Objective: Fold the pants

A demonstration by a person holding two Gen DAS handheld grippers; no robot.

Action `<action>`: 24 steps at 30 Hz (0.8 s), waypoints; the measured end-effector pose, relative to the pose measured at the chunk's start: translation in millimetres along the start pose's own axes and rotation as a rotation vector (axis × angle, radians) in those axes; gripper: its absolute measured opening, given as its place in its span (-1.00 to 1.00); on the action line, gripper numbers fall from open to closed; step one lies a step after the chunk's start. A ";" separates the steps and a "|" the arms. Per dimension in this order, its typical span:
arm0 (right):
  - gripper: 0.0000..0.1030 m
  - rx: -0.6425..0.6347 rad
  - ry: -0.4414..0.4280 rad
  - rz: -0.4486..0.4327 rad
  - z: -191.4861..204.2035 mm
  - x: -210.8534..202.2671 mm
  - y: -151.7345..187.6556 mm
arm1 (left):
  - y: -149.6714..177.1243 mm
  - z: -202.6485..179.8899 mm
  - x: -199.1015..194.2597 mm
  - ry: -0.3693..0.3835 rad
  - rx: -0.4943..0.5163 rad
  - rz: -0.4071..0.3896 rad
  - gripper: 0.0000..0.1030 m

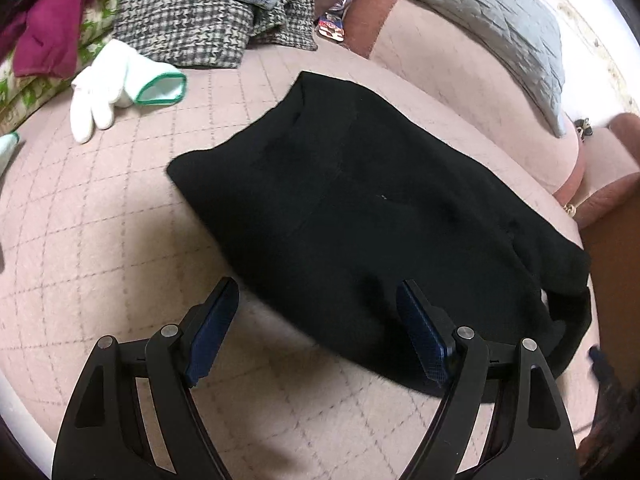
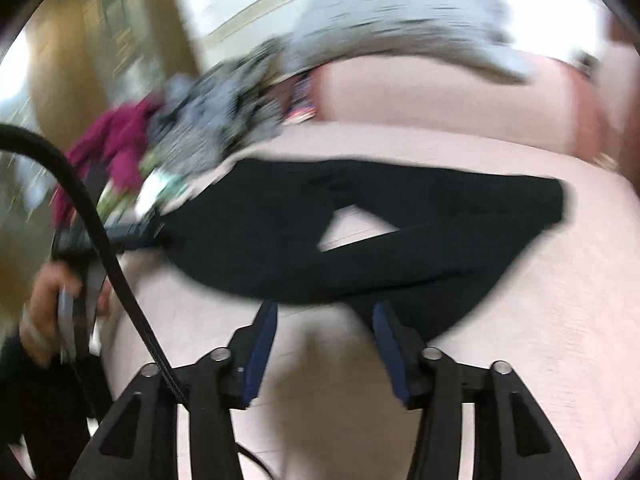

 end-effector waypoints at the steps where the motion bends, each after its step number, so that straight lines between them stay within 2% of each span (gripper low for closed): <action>1: 0.08 0.063 0.021 -0.025 -17.8 -6.0 -4.2 | -0.5 -1.4 1.1 -0.003 -0.001 -0.004 0.58; 4: 0.12 0.247 0.050 -0.071 -70.6 -11.7 -17.3 | -1.3 -8.3 5.6 -0.003 0.017 -0.004 0.58; 7: 0.12 0.341 0.048 -0.073 -102.1 -6.3 -36.4 | -1.2 -16.2 9.5 -0.027 0.056 -0.009 0.58; 10: 0.12 0.405 0.067 -0.002 -122.7 14.0 -57.2 | -0.8 -22.7 12.5 -0.052 0.092 -0.012 0.58; 13: 0.14 0.438 0.178 0.105 -145.0 41.8 -68.3 | -1.6 -26.8 14.6 -0.050 0.100 -0.009 0.58; 14: 0.13 0.464 0.176 0.120 -152.5 49.0 -69.6 | -1.9 -27.7 15.0 -0.048 0.103 -0.009 0.58; 16: -0.24 0.508 0.115 0.120 -167.1 59.6 -70.6 | -1.7 -28.6 15.8 -0.050 0.111 -0.008 0.58; 18: -0.65 0.506 0.107 0.093 -169.7 53.5 -70.0 | -2.2 -29.2 15.1 -0.048 0.111 -0.007 0.58; 20: -0.71 0.463 0.062 0.039 -155.8 32.8 -63.4 | -2.2 -26.6 12.6 -0.026 0.090 -0.008 0.58; 24: -0.72 0.364 0.051 -0.029 -119.3 -33.6 -40.6 | -0.1 -22.2 7.5 0.004 0.066 -0.001 0.58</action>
Point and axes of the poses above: each gripper's, at about its wrist camera, not at the fingertips, and x roughly the way its jaws point, z to its left, y to its underside, the point moved 1 cm from there along x, roughly the way its jaws point, and after that the axes turned 5 degrees about -y, right-handed, at the moved point
